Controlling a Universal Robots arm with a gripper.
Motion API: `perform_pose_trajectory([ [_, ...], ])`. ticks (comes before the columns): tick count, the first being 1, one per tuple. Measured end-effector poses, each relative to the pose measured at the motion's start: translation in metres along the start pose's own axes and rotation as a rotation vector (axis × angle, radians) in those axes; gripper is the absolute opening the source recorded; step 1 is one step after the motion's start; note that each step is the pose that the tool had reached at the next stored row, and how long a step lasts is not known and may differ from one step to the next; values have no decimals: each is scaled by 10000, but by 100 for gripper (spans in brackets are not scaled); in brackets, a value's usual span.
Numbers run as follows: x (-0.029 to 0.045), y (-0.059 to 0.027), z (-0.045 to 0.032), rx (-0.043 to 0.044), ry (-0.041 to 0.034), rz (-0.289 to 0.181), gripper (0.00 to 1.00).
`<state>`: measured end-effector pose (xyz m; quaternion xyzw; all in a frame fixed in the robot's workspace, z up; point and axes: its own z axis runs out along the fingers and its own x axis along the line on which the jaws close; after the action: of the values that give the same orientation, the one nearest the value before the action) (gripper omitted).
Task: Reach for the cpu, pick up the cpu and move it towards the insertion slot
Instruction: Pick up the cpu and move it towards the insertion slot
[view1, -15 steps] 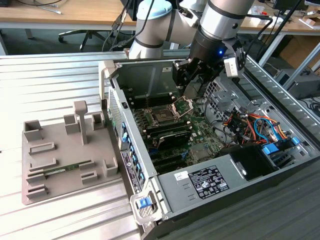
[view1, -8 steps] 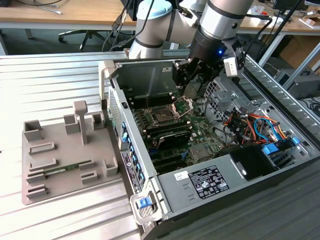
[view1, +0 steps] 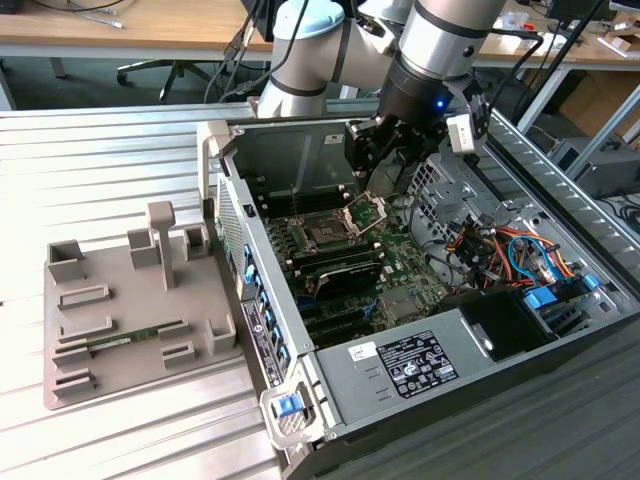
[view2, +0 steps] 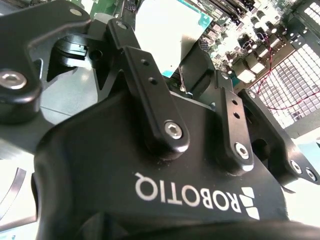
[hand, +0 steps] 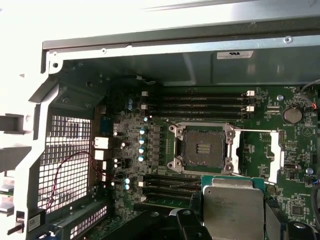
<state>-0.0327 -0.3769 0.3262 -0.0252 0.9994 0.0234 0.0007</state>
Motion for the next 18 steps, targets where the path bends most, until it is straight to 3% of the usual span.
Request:
perform_pose_trajectory([
  [18, -18, 40, 29, 77, 5, -26, 55],
])
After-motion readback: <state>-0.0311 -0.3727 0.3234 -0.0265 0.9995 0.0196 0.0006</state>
